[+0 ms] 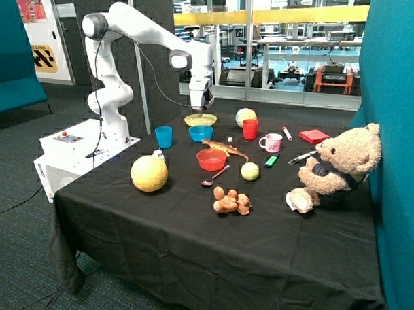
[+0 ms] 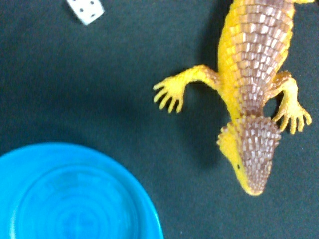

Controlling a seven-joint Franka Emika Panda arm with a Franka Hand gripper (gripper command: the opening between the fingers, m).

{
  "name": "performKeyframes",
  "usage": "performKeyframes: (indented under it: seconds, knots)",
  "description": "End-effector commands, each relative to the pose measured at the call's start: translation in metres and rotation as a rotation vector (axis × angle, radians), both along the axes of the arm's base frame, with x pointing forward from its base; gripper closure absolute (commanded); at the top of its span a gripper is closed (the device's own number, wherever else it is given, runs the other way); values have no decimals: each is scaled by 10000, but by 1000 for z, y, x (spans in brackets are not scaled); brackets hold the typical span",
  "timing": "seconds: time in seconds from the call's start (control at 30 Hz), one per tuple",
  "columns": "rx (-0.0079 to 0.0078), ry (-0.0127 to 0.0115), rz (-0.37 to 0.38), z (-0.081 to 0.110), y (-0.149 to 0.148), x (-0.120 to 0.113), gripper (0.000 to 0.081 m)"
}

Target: Match the cups with the appropriate bowls

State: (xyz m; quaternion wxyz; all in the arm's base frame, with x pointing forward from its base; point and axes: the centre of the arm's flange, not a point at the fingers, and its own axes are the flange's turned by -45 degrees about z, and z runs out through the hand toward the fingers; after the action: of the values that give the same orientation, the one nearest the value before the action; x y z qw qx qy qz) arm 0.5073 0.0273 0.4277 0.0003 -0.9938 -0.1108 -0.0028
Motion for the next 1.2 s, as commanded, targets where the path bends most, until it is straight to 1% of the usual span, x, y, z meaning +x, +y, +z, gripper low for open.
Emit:
performKeyframes:
  seconds: [0.0,0.03,0.07,0.13,0.17,0.23,0.27,0.47,0.53,0.67,0.77,0.93,1.07,1.17]
  knots:
    - [-6,56,-2277,-4,-11,11,390]
    - [-5,56,-2634,-4,-16,10,389]
    - [-4,56,-3149,-3,-21,9,391]
    - [-2,57,-3865,-4,-31,5,386]
    - [-1,57,-4182,-5,-35,3,384]
    - [0,57,-4527,-7,-39,-1,380]
    - [0,57,-4512,-9,-40,-4,378]
    - [2,57,-4971,-21,-30,-25,365]
    - [2,57,-4982,-23,-25,-31,360]
    - [2,57,-5012,-21,-13,-39,350]
    - [1,57,-4919,-15,-1,-41,335]
    - [1,57,-4765,-2,18,-34,333]
    - [1,57,-4649,11,31,-18,333]
    - [1,57,-4647,16,37,-10,339]
